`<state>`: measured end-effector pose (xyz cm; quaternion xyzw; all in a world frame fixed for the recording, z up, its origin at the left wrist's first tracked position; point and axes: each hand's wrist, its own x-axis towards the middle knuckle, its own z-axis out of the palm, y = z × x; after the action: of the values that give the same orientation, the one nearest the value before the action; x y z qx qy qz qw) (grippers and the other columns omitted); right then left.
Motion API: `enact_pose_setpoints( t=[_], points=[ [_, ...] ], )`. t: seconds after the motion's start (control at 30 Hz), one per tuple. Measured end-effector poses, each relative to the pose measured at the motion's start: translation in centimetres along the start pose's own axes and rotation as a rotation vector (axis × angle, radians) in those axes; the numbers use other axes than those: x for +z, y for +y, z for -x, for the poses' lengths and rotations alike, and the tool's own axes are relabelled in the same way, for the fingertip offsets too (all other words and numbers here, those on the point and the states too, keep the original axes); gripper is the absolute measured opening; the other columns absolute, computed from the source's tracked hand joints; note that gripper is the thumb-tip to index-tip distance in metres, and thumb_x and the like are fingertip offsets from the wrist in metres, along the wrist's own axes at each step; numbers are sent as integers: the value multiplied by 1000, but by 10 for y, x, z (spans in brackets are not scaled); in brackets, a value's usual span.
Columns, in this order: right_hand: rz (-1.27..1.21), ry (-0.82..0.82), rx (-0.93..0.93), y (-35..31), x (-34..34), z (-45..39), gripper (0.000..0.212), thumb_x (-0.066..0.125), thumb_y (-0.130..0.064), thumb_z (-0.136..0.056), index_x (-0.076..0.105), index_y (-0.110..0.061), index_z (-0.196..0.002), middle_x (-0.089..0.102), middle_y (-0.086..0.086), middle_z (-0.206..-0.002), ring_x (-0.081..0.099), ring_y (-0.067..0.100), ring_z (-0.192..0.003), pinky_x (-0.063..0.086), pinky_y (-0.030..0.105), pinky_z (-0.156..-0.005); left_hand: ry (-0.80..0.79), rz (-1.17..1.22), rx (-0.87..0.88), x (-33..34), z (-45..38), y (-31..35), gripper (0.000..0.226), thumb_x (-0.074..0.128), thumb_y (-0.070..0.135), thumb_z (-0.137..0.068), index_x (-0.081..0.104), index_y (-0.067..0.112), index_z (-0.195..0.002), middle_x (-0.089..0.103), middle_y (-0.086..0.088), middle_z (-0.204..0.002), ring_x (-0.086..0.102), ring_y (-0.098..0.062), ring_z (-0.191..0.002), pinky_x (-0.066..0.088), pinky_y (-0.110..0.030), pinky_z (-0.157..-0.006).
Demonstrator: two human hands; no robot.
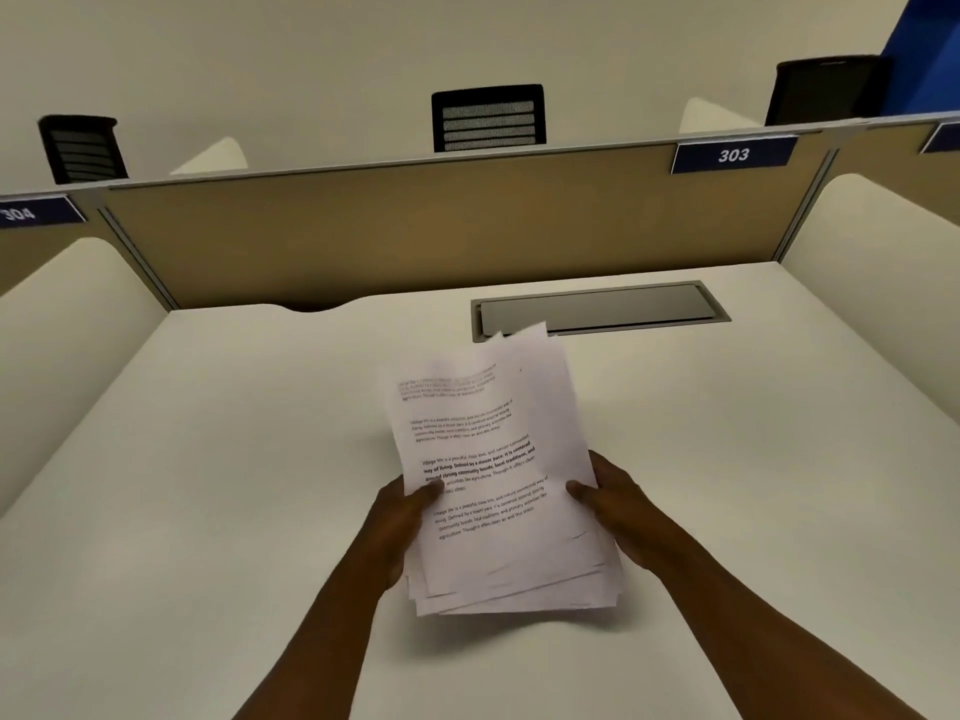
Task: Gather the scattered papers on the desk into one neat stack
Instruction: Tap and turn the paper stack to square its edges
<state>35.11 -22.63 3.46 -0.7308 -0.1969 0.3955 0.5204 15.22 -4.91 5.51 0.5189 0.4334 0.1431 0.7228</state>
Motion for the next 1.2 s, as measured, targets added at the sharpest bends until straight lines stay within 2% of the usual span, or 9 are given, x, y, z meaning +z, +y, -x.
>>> enact_pose_setpoints(
  t=[0.2, 0.33, 0.43, 0.6, 0.67, 0.77, 0.87, 1.03, 1.2],
  points=[
    [-188, 37, -118, -50, 0, -1, 47, 56, 6, -84, 58, -30, -114, 67, 2, -117, 63, 25, -109, 52, 46, -96, 39, 6, 215, 2, 4, 44, 22, 63, 9, -91, 66, 15, -113, 74, -9, -108, 71, -30, -97, 57, -48, -86],
    [-291, 103, -160, -76, 4, 3, 45, 64, -5, -63, 60, -21, -105, 68, 12, -110, 63, 34, -104, 53, 50, -93, 171, -99, 327, 12, 7, 59, 20, 64, 8, -90, 66, 25, -100, 73, -5, -102, 70, -29, -93, 58, -45, -82],
    [-301, 140, -213, -87, 10, 5, 44, 59, -8, -53, 64, -19, -95, 71, 10, -100, 64, 34, -100, 54, 45, -87, 196, -58, 361, 16, 8, 59, 27, 62, 1, -88, 64, 21, -106, 71, -8, -105, 67, -30, -96, 57, -46, -83],
    [-298, 90, -285, -88, 8, 6, 37, 59, -13, -61, 66, -21, -97, 72, 5, -97, 63, 34, -100, 53, 47, -89, 237, 21, 421, 14, 12, 55, 32, 66, 7, -72, 63, 25, -98, 69, -4, -99, 65, -29, -94, 56, -35, -70],
    [-308, 57, -321, -86, 6, 7, 37, 56, -14, -64, 65, -21, -99, 72, 2, -93, 63, 31, -97, 53, 46, -85, 242, 47, 451, 9, 13, 53, 33, 60, 12, -65, 62, 24, -96, 69, -6, -97, 66, -31, -91, 57, -38, -69],
    [-346, 61, -355, -85, 5, 7, 37, 54, -13, -64, 66, -20, -98, 73, -1, -88, 63, 29, -91, 54, 44, -79, 242, 24, 507, 3, 12, 53, 41, 57, 13, -64, 62, 18, -103, 69, -10, -100, 67, -32, -89, 59, -46, -73],
    [-360, 72, -355, -85, 6, 7, 36, 55, -12, -61, 67, -18, -95, 72, 6, -91, 62, 32, -91, 51, 49, -83, 215, 26, 550, 5, 14, 56, 48, 57, 12, -63, 60, 13, -112, 70, -5, -99, 68, -24, -86, 59, -37, -67],
    [-289, 42, -377, -88, 14, 10, 34, 57, -13, -62, 67, -12, -94, 71, 12, -93, 64, 31, -89, 52, 47, -82, 177, 21, 550, 16, 12, 56, 40, 57, 13, -64, 61, 13, -104, 70, -8, -96, 68, -26, -84, 59, -39, -66],
    [-399, 83, -448, -86, -2, 8, 27, 57, -15, -71, 74, -20, -91, 74, 5, -94, 68, 24, -89, 56, 40, -79, 147, 114, 613, 4, 10, 62, 32, 51, 8, -64, 61, 8, -94, 72, 3, -86, 67, -14, -77, 54, -24, -62]
  ],
)
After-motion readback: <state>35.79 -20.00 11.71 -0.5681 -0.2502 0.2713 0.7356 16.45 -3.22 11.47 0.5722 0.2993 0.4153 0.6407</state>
